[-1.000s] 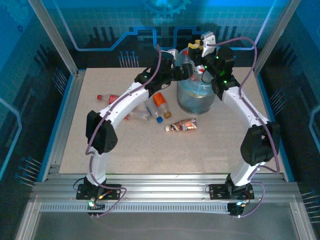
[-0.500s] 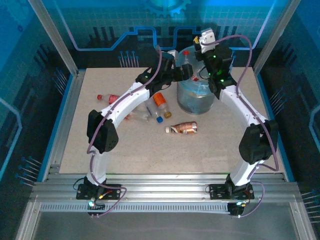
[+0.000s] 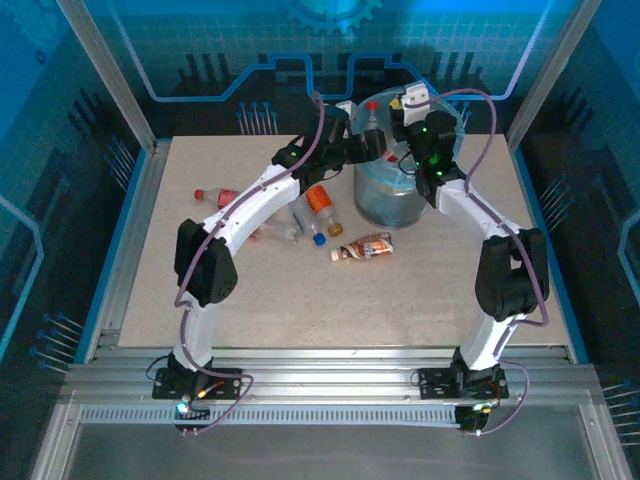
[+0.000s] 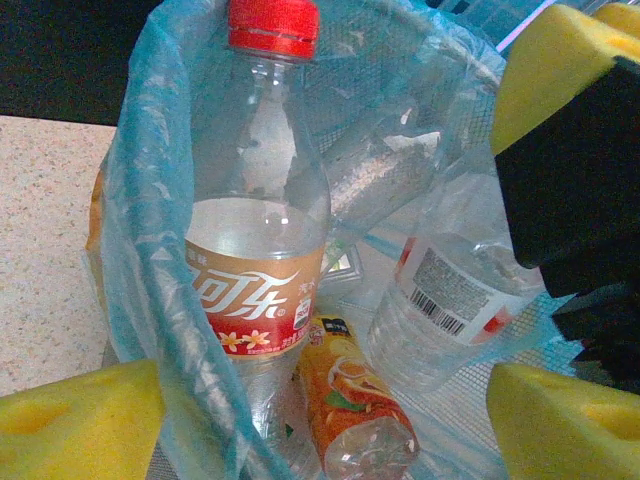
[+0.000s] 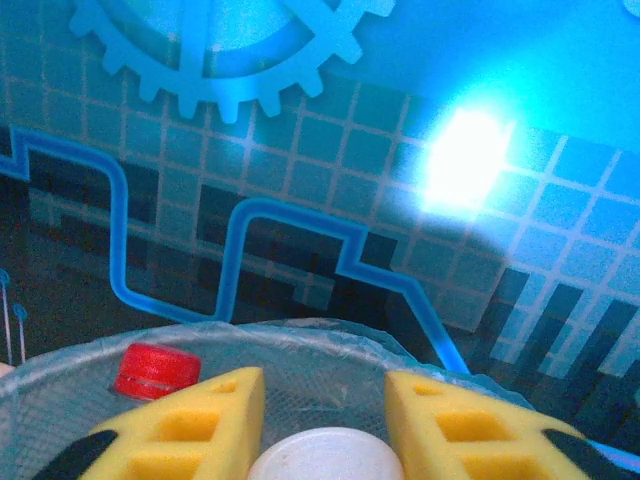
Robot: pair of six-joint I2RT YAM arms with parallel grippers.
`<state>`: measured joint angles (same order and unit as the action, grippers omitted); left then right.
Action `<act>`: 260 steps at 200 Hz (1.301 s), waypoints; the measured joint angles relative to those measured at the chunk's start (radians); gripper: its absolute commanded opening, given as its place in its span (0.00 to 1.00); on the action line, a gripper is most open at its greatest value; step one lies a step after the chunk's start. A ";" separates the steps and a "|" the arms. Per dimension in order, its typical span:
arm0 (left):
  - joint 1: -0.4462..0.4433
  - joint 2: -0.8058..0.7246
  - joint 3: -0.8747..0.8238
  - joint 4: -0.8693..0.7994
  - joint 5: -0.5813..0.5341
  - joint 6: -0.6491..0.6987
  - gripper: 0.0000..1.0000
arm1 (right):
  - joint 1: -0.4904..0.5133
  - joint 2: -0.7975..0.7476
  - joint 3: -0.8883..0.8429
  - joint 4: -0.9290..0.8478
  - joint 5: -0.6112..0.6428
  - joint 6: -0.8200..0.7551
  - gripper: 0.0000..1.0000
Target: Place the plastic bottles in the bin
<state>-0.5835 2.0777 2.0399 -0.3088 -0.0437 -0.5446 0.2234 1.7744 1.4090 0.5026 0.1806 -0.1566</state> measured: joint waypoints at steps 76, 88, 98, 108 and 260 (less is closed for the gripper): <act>0.000 0.001 0.000 0.000 0.000 0.000 0.84 | -0.013 -0.053 -0.012 -0.033 0.022 0.083 0.58; 0.000 0.001 0.000 0.000 0.000 0.000 0.84 | -0.013 -0.079 -0.008 -0.046 0.023 0.099 0.57; 0.000 0.001 0.000 0.000 0.000 0.000 0.84 | -0.013 -0.095 0.000 -0.060 0.023 0.114 0.55; 0.000 0.001 0.000 0.000 0.000 0.000 0.84 | -0.013 -0.103 0.022 -0.080 0.020 0.130 0.53; 0.018 -0.230 -0.170 0.017 -0.045 0.080 0.85 | 0.079 -0.067 0.407 -0.835 -0.185 0.251 0.60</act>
<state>-0.5655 1.8473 1.8702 -0.2920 -0.0883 -0.4641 0.3019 1.7073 1.8164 -0.3328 -0.0048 0.0944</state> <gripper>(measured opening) 0.850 0.583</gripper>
